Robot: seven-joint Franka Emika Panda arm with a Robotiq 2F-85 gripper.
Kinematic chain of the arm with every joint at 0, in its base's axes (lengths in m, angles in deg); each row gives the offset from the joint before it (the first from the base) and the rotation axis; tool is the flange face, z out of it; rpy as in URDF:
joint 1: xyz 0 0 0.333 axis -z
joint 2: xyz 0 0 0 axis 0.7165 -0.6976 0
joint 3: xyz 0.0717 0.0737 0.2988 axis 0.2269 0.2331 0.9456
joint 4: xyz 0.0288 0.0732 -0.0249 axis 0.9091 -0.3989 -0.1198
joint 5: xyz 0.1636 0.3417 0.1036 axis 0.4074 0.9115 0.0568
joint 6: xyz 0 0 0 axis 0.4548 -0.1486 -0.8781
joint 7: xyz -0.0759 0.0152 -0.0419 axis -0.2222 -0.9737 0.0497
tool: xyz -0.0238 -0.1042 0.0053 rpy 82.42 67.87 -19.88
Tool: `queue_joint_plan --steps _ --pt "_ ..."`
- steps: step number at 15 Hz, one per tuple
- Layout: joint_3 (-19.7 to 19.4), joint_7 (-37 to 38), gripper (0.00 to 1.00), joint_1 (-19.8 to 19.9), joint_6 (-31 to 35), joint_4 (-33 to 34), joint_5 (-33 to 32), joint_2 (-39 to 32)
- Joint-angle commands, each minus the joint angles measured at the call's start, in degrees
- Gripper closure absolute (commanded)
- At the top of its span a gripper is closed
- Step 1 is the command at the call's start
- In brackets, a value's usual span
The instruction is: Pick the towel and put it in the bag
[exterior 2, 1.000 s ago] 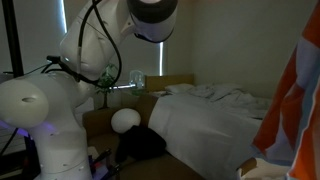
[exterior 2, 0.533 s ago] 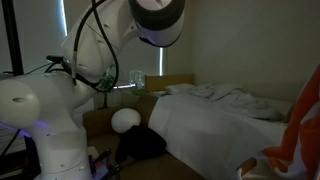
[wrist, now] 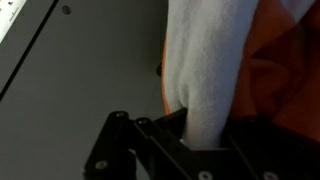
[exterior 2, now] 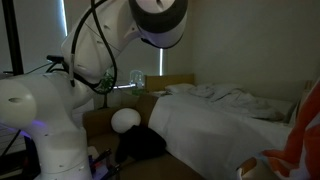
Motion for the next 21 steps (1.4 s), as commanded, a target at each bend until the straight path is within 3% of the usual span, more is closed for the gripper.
queue_joint_plan --steps 1,4,6,9,10,14,15,21 --pt "2.41 -5.24 0.95 1.23 1.12 -0.48 2.11 0.85" --pt "4.45 -8.72 0.95 2.52 -1.33 4.66 4.15 -2.43" --pt "5.31 -10.49 0.95 3.08 0.4 0.27 4.79 -0.52" --pt "5.55 -11.42 0.96 3.69 0.79 1.42 4.63 -1.71" --pt "4.46 -8.81 0.88 2.69 -0.54 0.85 3.42 -1.89" --pt "4.54 -8.9 0.88 2.92 -0.48 0.78 3.43 -1.97" --pt "4.56 -8.93 0.95 3.02 -0.59 0.62 3.45 -2.17" --pt "6.12 -11.99 0.95 3.95 -3.48 1.32 4.76 -4.93"
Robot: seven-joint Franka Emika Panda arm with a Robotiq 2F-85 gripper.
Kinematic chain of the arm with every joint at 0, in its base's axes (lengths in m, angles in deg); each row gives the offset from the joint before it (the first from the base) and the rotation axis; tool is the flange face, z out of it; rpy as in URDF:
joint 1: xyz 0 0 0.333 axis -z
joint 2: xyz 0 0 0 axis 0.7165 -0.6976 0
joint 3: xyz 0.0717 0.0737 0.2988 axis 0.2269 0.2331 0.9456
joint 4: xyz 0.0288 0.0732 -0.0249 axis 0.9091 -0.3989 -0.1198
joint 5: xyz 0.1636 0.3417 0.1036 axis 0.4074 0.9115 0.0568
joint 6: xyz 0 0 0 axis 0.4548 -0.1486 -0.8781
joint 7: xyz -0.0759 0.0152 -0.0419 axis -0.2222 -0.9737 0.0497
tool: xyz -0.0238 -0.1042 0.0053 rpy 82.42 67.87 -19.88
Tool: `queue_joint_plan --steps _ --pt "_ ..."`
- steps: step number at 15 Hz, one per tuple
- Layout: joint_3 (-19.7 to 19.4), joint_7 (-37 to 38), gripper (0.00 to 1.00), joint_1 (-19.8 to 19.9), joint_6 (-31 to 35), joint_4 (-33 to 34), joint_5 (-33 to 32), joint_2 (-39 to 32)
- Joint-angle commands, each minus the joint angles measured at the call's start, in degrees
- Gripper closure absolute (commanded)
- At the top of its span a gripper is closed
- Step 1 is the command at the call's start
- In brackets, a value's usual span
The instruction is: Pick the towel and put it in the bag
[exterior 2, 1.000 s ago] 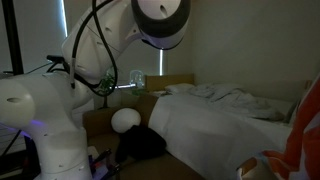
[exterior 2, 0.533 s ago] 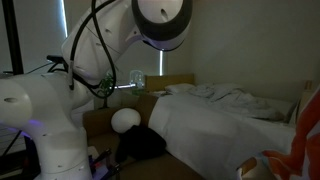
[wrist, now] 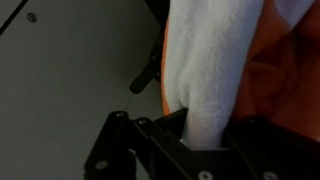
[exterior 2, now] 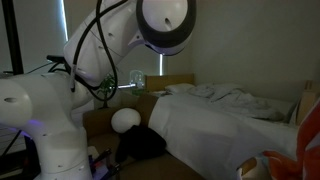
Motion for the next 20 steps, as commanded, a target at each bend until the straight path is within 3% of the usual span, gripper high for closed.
queue_joint_plan --steps 1,19,20 --pt "1.47 -3.47 0.95 1.01 -1.69 0.32 1.51 -0.5" --pt "4.91 -13.81 0.95 4.59 -12.15 0.89 4.36 -2.99" --pt "3.69 -10.77 0.94 3.59 -11.73 0.94 3.24 -3.4"
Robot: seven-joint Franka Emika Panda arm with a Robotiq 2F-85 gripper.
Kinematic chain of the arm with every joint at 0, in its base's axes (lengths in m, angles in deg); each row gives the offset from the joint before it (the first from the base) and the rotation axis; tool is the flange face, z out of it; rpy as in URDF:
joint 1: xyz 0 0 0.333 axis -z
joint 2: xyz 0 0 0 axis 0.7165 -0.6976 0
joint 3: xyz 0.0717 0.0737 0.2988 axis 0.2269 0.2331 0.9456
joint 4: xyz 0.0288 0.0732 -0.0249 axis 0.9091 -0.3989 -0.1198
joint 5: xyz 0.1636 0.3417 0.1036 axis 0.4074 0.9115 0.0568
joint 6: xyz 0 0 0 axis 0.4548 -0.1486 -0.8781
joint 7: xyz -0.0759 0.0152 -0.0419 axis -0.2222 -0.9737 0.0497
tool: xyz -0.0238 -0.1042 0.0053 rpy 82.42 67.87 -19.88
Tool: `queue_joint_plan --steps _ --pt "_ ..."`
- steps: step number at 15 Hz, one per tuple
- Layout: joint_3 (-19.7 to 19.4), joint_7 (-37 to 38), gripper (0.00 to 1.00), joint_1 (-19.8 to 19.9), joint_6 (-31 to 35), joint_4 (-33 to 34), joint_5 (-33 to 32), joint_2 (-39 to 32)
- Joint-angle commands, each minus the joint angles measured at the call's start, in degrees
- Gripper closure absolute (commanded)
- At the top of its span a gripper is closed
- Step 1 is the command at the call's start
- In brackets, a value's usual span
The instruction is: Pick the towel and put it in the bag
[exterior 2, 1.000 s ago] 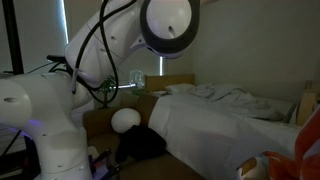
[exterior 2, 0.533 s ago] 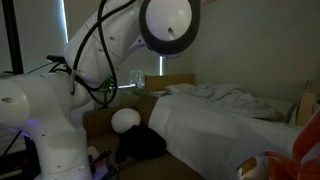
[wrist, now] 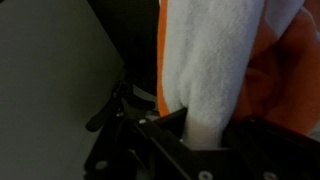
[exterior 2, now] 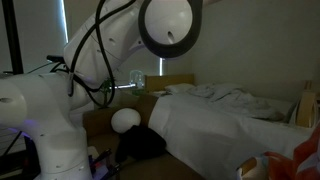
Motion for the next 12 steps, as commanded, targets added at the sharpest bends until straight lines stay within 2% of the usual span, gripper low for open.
queue_joint_plan --steps 1,5,6,7,12 --pt "-0.57 0.01 0.88 -0.18 -0.49 0.88 0.31 -0.71" --pt "-0.64 0.03 0.88 -0.35 -0.4 0.69 0.29 -1.05" --pt "-0.63 0.02 0.95 -0.35 -0.26 0.41 0.29 -0.88" --pt "-0.95 -0.28 0.95 -0.65 0.51 0.45 -0.17 -1.54" --pt "0.59 -6.19 0.94 -0.93 -0.53 0.38 0.75 -5.74"
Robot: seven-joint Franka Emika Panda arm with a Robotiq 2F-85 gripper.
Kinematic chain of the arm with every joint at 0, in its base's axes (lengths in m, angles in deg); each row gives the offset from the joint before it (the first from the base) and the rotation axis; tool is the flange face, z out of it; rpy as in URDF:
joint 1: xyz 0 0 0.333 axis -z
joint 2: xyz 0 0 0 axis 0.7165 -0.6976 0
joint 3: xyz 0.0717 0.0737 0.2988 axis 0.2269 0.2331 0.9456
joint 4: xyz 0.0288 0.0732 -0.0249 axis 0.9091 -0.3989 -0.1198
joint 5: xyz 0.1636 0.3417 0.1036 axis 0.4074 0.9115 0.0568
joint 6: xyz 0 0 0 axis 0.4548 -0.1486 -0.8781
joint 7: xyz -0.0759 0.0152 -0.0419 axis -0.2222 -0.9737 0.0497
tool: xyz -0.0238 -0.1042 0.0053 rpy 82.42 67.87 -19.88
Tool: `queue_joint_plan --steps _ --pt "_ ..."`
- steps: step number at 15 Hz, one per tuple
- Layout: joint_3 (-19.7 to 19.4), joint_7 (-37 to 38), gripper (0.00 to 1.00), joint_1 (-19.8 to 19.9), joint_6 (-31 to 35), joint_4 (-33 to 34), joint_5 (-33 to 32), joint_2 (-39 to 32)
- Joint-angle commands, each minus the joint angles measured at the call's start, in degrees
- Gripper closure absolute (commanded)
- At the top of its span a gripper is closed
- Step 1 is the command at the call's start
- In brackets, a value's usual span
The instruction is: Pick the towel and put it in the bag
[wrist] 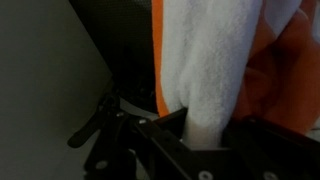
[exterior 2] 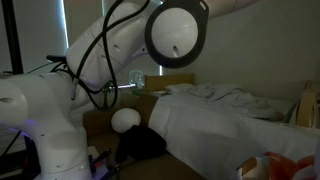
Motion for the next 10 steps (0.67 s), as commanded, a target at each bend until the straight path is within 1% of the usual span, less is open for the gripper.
queue_joint_plan --steps 1,7,10 --pt "1.27 -7.07 0.94 0.02 -1.14 0.34 1.03 -2.61" --pt "3.73 -18.48 0.94 0.38 -5.14 0.85 2.41 -5.84" --pt "4.18 -21.87 0.94 0.32 -7.91 0.66 2.84 -6.01"
